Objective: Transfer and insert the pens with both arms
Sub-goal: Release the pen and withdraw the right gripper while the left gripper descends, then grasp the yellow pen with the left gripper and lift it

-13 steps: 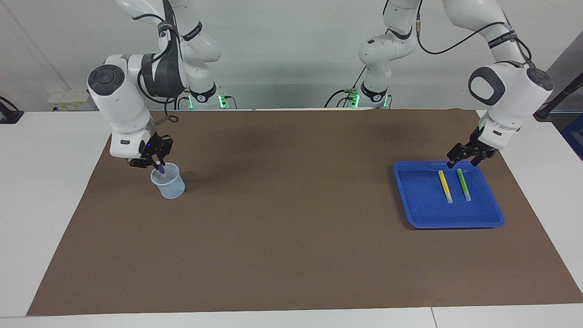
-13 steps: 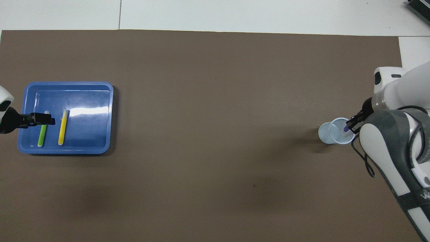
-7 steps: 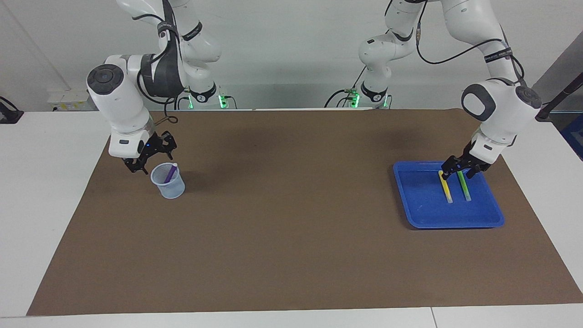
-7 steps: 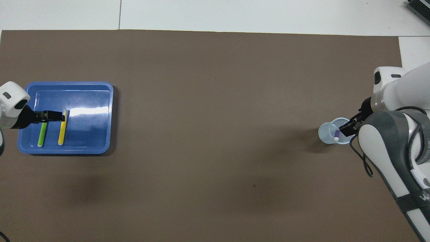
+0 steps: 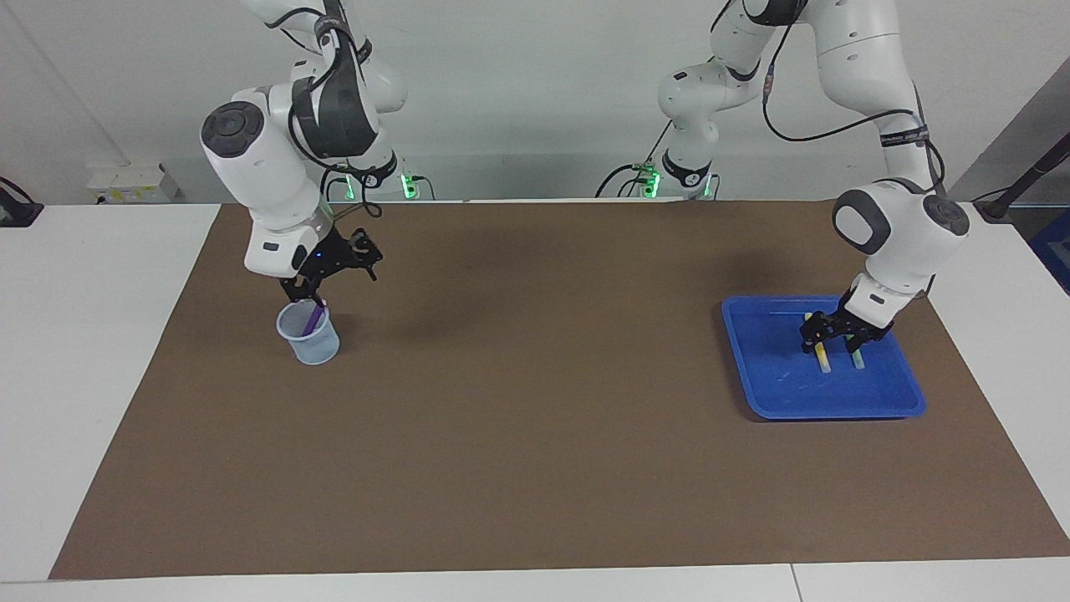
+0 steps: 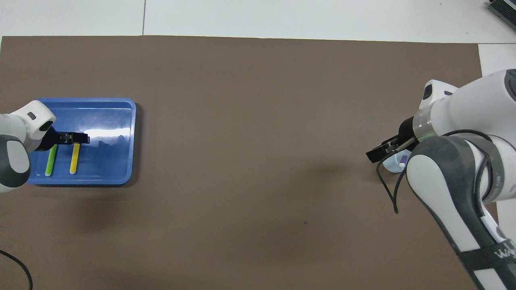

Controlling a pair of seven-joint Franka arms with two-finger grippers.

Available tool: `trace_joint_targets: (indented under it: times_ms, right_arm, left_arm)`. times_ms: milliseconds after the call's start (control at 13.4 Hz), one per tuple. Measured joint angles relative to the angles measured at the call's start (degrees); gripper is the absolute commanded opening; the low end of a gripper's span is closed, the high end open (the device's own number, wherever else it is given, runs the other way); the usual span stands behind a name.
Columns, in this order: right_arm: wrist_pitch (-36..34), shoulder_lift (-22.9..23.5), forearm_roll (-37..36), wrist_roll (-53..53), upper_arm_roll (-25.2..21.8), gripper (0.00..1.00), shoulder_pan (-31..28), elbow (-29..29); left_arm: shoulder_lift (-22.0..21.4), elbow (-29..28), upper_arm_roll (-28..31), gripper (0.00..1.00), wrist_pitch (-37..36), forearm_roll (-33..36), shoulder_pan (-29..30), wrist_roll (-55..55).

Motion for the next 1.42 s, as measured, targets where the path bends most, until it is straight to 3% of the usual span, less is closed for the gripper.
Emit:
trace_joint_targets:
  times_ms: [448,672,822,896,1121,1270,1419]
  right_arm:
    - [0.00,-0.01,9.16,17.83,0.13,1.00,4.33,0.22]
    - [0.06,-0.02,11.97,23.82,0.15,1.00,5.63,0.38]
    - [0.80,-0.02,12.29,25.85,0.14,1.00,5.99,0.44]
    - [0.94,-0.02,12.37,26.03,0.16,1.00,6.31,0.46]
    - [1.07,-0.02,12.41,26.35,0.16,1.00,7.22,0.48]
    - [1.09,-0.02,12.41,26.37,0.15,1.00,7.26,0.48]
    - [1.09,-0.02,12.41,26.84,0.15,1.00,7.26,0.48]
  left_arm:
    - [1.16,0.00,0.18,0.84,0.14,0.85,0.01,0.37]
    - [1.39,0.00,0.46,0.73,0.11,1.13,0.12,0.41]
    - [1.45,0.03,0.61,0.56,0.11,1.27,0.18,0.44]
    - [1.45,0.04,0.62,0.39,0.11,1.30,0.18,0.44]
    - [1.10,0.16,0.85,0.14,0.06,1.73,0.26,0.45]
    - [1.01,0.11,0.95,0.00,0.08,1.79,0.32,0.46]
    - [1.01,0.10,0.95,0.00,0.08,1.79,0.32,0.45]
